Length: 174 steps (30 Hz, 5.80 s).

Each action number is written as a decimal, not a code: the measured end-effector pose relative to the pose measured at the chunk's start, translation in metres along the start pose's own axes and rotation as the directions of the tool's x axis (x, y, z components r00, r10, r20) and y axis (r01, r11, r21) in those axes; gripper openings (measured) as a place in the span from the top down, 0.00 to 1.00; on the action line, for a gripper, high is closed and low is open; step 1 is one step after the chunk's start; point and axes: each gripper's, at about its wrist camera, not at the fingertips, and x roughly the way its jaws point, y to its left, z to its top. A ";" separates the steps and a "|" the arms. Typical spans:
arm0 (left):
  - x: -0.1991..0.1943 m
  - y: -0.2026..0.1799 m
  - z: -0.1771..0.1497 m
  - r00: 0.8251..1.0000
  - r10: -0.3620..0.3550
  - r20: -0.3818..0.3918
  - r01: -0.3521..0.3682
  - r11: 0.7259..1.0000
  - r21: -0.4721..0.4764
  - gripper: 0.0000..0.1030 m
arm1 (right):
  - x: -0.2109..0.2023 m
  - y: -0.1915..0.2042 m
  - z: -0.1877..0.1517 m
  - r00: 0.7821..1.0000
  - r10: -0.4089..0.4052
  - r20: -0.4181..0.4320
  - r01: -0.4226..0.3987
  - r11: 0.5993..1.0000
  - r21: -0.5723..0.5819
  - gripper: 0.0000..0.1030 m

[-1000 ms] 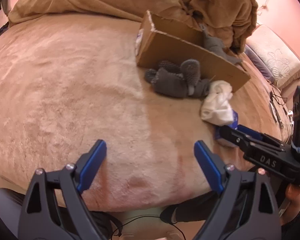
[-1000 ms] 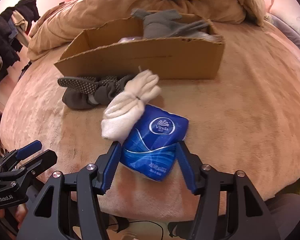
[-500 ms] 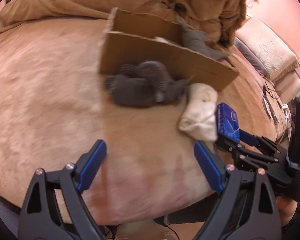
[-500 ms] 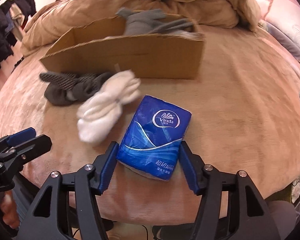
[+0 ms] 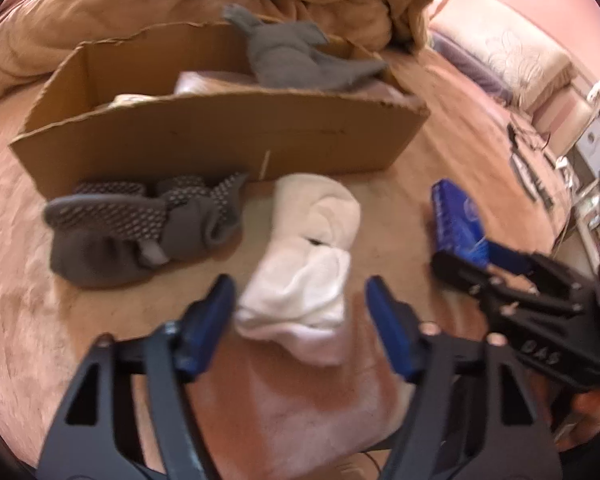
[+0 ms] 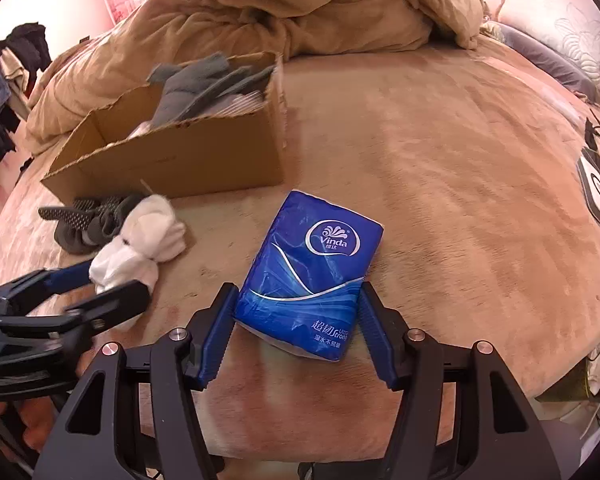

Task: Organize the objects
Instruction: 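Grasp the white socks with the left tool while the right tool lifts the Vinda pack, then carry the white socks and Vinda pack over the box with both tools, then open the left tool to drop the socks while the right tool lowers the Vinda pack in, then withdraw both open tools from the box toward the dark grey socks, then grasp the dark grey dotted socks on the bed with the right tool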

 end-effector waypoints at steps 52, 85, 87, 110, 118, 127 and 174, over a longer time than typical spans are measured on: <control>-0.142 0.089 0.058 0.968 0.095 0.234 -0.056 0.984 -0.170 0.68 | -0.075 0.111 0.098 0.977 0.151 0.147 -0.123 0.975 -0.188 0.39; -0.082 0.127 0.093 0.978 0.114 0.173 -0.071 0.969 -0.236 0.33 | 0.040 0.133 0.136 0.973 0.231 0.009 -0.223 0.945 -0.238 0.39; -0.085 0.135 0.090 0.976 0.132 0.175 -0.086 0.965 -0.248 0.31 | 0.042 0.138 0.133 0.973 0.232 0.002 -0.225 0.943 -0.246 0.39; -0.138 0.160 0.053 0.956 0.199 0.214 -0.126 0.942 -0.313 0.19 | 0.011 0.154 0.126 0.975 0.222 0.005 -0.216 0.953 -0.212 0.35; -0.183 0.136 0.035 0.944 0.199 0.263 -0.117 0.948 -0.296 0.18 | -0.045 0.145 0.111 0.975 0.208 0.078 -0.188 0.959 -0.211 0.35; -0.211 0.110 0.007 0.940 0.185 0.286 -0.102 0.954 -0.281 0.18 | -0.096 0.135 0.087 0.973 0.186 0.137 -0.156 0.966 -0.207 0.35; -0.076 0.159 -0.038 0.985 0.124 0.120 -0.084 0.952 -0.294 0.18 | 0.058 0.152 0.037 0.975 0.214 -0.054 -0.220 0.959 -0.175 0.35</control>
